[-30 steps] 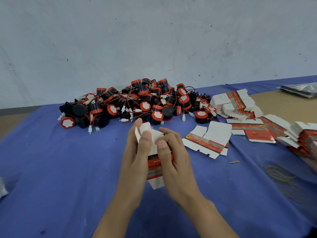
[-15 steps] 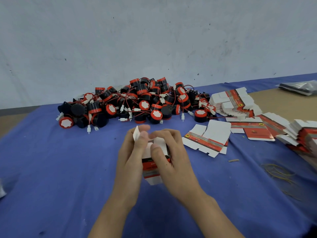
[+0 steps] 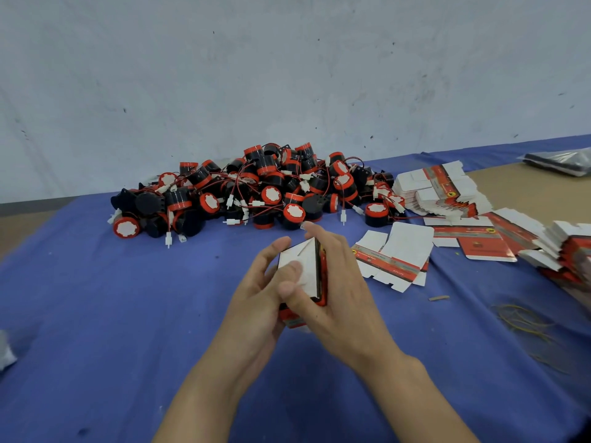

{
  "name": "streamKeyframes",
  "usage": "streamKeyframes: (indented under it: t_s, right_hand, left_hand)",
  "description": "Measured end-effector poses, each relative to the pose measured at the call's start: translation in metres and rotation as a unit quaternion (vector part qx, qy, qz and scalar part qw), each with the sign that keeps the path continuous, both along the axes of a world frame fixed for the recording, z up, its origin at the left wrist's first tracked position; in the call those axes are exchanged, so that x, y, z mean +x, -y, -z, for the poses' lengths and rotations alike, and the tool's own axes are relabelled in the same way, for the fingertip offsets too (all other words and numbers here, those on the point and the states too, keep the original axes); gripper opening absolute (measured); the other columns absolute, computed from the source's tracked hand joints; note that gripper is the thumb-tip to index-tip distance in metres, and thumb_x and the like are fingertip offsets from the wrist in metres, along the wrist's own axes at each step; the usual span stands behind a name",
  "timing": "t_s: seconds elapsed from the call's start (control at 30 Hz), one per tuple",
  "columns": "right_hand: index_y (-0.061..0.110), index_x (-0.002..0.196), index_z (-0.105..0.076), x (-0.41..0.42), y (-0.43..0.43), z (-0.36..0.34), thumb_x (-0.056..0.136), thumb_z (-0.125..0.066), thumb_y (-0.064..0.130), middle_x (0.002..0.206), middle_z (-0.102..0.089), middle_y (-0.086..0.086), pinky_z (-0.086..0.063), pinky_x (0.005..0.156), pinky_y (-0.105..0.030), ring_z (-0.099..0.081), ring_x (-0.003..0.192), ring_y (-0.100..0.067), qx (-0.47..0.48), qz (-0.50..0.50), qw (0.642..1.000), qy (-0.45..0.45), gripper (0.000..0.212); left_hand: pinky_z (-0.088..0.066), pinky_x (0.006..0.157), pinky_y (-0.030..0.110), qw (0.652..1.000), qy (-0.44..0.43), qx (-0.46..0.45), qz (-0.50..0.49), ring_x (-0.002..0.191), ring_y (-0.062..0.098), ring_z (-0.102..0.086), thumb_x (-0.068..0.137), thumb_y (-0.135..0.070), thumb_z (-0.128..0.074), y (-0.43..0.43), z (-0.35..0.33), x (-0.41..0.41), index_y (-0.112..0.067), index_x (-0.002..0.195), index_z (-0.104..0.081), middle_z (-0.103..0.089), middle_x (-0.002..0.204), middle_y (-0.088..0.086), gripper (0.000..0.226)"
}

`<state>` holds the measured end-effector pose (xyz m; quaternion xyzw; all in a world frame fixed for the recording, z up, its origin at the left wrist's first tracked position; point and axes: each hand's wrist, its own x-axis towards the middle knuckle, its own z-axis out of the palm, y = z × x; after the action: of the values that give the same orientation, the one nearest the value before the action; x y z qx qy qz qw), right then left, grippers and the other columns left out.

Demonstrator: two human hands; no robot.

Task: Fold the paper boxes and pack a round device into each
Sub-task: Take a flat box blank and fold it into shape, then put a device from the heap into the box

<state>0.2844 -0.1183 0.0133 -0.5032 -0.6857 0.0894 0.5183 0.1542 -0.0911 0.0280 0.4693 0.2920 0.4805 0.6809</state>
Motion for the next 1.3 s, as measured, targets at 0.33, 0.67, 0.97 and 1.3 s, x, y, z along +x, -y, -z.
streamKeyframes:
  t_s: [0.33, 0.67, 0.97, 1.3]
  right_hand:
    - [0.040, 0.151, -0.023, 0.000, 0.001, 0.001, 0.088, -0.040, 0.078, 0.144, -0.031, 0.023, -0.048, 0.101, -0.034, -0.042, 0.129, -0.003, 0.026, 0.000, 0.998, 0.061, 0.076]
    - [0.036, 0.153, -0.021, 0.014, -0.008, 0.000, 0.090, -0.054, 0.064, 0.155, -0.022, 0.027, -0.027, 0.116, -0.017, -0.020, 0.147, 0.002, 0.011, 0.006, 0.999, 0.035, 0.077]
    - [0.047, 0.155, -0.012, 0.040, -0.018, 0.022, 0.099, -0.051, 0.048, 0.145, -0.041, 0.023, -0.038, 0.097, -0.012, -0.040, 0.119, 0.016, -0.188, 0.009, 0.981, -0.041, 0.068]
    - [0.038, 0.157, -0.018, 0.074, -0.027, 0.023, 0.104, -0.041, 0.013, 0.138, -0.046, 0.016, -0.041, 0.076, -0.011, -0.049, 0.101, 0.019, -0.224, 0.057, 0.967, -0.108, 0.063]
  left_hand:
    - [-0.041, 0.089, 0.051, 1.000, -0.025, -0.013, 0.012, 0.111, 0.034, -0.064, 0.100, -0.024, -0.048, 0.000, -0.001, -0.003, -0.026, 0.130, -0.062, -0.068, 0.125, 0.013, 0.033]
    - [-0.048, 0.103, 0.041, 0.999, -0.005, -0.030, 0.022, 0.119, 0.027, -0.064, 0.100, -0.033, -0.049, -0.005, -0.002, -0.008, -0.009, 0.126, -0.068, -0.069, 0.125, 0.012, 0.039]
    - [-0.038, 0.085, 0.022, 0.626, -0.568, 0.506, -0.171, 0.088, 0.022, -0.056, 0.073, 0.011, -0.064, -0.002, 0.027, -0.004, -0.028, 0.120, -0.067, -0.061, 0.108, -0.008, 0.061]
    - [-0.043, 0.092, 0.022, 0.707, -0.388, 0.526, -0.272, 0.109, 0.008, -0.055, 0.102, -0.031, -0.043, 0.020, 0.007, 0.006, -0.032, 0.125, -0.058, -0.054, 0.120, -0.018, 0.028]
